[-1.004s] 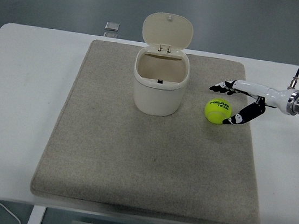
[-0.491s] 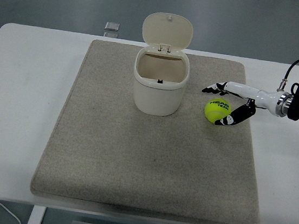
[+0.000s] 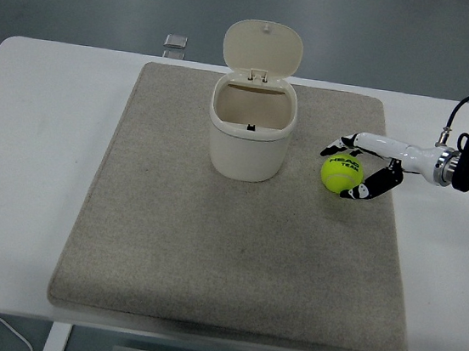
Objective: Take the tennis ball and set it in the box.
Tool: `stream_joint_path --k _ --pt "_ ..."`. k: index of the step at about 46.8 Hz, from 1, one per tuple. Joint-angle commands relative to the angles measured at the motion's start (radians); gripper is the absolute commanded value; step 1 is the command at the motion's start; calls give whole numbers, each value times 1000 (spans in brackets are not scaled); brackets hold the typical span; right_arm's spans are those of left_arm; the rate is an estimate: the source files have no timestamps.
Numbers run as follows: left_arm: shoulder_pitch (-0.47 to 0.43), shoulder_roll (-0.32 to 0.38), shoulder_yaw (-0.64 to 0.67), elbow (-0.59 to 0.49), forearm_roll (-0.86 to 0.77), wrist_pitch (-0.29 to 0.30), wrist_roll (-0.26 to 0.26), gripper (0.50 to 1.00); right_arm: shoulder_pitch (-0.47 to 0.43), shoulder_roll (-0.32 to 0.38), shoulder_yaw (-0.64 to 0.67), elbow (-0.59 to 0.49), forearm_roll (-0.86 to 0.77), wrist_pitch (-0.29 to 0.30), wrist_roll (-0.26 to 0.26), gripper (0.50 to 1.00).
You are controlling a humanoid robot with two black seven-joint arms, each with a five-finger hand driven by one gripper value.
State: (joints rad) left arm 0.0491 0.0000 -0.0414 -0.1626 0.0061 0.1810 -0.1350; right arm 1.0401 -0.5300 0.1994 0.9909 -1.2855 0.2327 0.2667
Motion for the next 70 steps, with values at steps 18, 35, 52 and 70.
stream_joint_path --k 18,35,52,70 --pt "0 0 0 0 0 0 0 996 2 -1 -5 0 -25 0 2 591" --pt "0 0 0 0 0 0 0 996 46 -19 18 0 6 11 17 500" --pt "0 0 0 0 0 0 0 996 153 -113 31 37 153 132 120 500" --pt "0 0 0 0 0 0 0 996 258 -71 66 120 161 208 169 500"
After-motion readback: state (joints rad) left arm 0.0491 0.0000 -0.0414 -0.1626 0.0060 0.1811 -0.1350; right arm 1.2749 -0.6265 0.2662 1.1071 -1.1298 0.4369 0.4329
